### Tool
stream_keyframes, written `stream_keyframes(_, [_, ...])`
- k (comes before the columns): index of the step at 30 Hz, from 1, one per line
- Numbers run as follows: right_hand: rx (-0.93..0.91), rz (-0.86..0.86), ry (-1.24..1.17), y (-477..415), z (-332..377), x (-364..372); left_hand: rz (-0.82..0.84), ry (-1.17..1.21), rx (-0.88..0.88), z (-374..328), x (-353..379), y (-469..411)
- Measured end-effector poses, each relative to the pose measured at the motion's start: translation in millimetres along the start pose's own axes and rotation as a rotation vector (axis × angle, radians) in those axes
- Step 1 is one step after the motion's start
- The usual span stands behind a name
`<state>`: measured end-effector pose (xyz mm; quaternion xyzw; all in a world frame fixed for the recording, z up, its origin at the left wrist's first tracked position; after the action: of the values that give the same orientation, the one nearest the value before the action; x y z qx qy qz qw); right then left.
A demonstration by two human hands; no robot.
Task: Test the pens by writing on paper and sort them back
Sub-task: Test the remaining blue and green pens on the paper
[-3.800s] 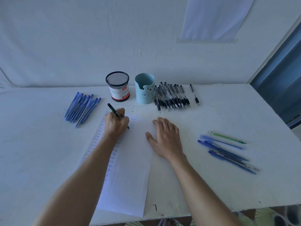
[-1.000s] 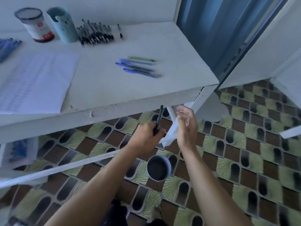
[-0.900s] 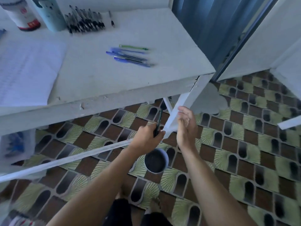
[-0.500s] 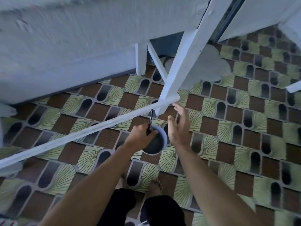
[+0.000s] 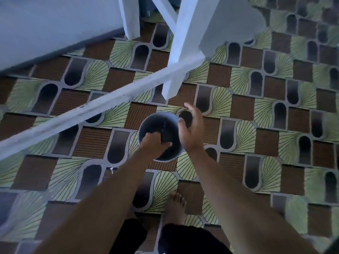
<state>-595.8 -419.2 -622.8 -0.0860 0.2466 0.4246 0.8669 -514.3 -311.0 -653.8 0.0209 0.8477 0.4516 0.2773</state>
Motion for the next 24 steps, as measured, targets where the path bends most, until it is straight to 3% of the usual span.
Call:
stream_keyframes(6, [0.010,-0.030,-0.030,0.5,6.4,5.4,-0.114,0.024,-0.019,-0.9,-4.1,-1.6])
stream_keyframes(12, [-0.069,-0.073,-0.084,2.1,56.0,-22.3,-0.435,0.190,-0.028,-36.8,-44.5,55.4])
stream_keyframes(24, [-0.295,-0.154,-0.171,-12.6,282.5,-133.4,-0.951,0.392,0.268,-153.0,-189.3,257.3])
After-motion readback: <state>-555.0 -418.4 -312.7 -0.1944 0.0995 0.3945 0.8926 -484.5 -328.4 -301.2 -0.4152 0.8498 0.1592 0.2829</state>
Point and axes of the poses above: each hand's wrist, its own y-axis away from the middle knuckle, its own x-axis out of the palm, z = x × y, the point moved 1 cm from there along -y, towards the middle knuckle, and after that the axes turned 15 degrees about z, right-handed, at the moved point
